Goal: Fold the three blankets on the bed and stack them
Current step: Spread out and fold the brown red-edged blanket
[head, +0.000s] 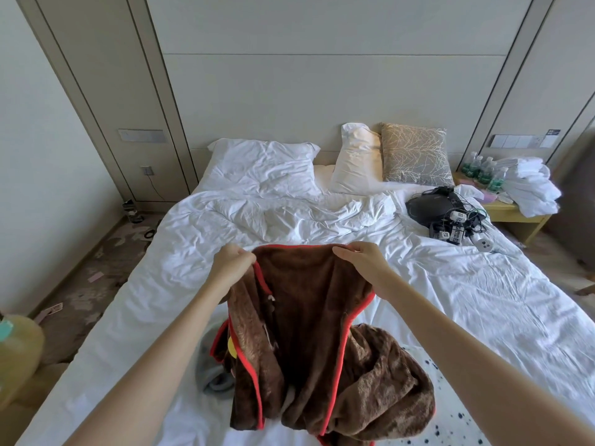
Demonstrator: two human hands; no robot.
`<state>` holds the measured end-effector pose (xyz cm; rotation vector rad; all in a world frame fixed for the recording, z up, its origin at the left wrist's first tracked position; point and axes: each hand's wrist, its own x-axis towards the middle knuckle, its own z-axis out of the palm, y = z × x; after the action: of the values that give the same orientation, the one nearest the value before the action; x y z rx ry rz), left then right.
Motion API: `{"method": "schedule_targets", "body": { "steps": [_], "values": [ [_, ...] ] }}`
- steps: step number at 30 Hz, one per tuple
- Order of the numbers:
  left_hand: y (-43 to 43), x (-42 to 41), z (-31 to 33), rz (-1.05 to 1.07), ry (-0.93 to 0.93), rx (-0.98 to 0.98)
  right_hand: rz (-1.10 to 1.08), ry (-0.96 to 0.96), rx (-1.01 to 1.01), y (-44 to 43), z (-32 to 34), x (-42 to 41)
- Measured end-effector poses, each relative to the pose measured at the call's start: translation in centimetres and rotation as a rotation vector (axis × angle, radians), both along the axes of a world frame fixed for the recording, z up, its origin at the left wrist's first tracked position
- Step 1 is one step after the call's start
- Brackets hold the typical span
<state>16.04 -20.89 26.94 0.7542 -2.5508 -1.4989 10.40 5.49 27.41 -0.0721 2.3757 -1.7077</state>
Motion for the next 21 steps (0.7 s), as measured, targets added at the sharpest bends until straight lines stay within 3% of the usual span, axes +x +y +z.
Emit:
{"method": "schedule_targets", "body": {
  "steps": [5,13,17,21],
  "values": [
    [0.9,0.4,-0.9,-0.208,-0.026,-0.161,-0.011,-0.014,-0.026,-1.7,-0.4,0.7],
    [3.0,1.7,3.3,-0.445,0.177,-0.065,0.469,0.128,0.089,-6.1,0.3,2.9],
    [2.2,2.7,3.9,-0.433,0.188,-0.112,0.399,0.2,0.12,-7.0,0.5,3.1],
    [-0.2,3.7,3.4,-0.4,0.14,-0.107,0.263,0.134,0.124,-6.0,0.6,1.9]
  ]
}}
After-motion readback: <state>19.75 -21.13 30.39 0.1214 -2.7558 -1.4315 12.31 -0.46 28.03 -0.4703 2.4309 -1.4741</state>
